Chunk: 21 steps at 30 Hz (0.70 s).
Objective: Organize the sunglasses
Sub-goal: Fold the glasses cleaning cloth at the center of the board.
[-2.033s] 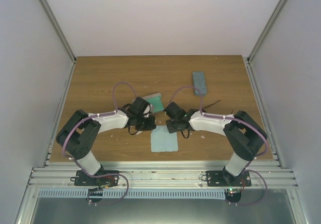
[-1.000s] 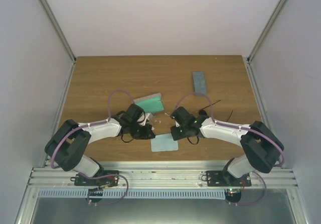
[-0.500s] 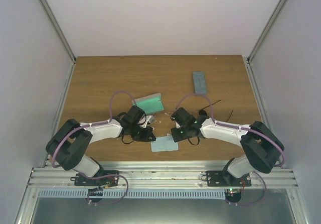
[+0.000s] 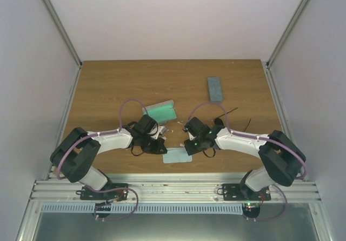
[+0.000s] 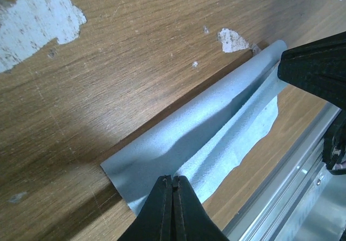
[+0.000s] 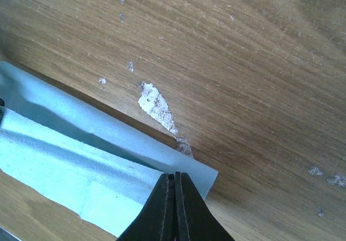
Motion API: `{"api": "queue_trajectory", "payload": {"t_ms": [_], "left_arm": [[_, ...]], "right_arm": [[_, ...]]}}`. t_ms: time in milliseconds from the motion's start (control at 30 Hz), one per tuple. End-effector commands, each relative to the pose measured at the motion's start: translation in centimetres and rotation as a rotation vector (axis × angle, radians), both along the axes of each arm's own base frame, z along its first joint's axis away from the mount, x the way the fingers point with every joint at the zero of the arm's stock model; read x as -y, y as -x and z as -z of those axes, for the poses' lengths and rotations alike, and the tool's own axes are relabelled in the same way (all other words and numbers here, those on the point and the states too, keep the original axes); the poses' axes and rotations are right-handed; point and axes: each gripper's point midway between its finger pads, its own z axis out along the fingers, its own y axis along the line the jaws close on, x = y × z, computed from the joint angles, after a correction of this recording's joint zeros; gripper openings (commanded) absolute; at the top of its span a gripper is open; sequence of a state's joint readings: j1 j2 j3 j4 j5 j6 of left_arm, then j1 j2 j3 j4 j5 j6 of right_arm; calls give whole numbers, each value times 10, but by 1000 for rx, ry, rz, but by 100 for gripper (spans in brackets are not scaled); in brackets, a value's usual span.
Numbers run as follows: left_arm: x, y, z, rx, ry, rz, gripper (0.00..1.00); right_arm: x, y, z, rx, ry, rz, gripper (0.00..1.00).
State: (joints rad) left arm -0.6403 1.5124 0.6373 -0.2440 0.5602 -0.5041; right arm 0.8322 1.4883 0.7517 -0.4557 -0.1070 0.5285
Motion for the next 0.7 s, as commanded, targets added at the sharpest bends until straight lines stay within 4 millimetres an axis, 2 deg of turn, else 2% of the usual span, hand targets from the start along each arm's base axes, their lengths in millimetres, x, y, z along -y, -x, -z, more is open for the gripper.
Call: {"api": "queue_trajectory", "payload": {"t_ms": [0, 400, 467, 567, 667], "left_arm": [[-2, 5, 9, -21, -30, 17, 0], [2, 10, 12, -37, -24, 31, 1], [2, 12, 11, -44, -15, 36, 5], [6, 16, 7, -54, 21, 55, 19], [11, 23, 0, -68, 74, 82, 28]], "right_arm": [[16, 7, 14, -22, 86, 3, 0], [18, 6, 14, -7, 113, 1, 1], [15, 9, 13, -15, 90, -21, 3], [5, 17, 9, -31, 27, -71, 18], [-3, 25, 3, -53, -34, -102, 26]]}}
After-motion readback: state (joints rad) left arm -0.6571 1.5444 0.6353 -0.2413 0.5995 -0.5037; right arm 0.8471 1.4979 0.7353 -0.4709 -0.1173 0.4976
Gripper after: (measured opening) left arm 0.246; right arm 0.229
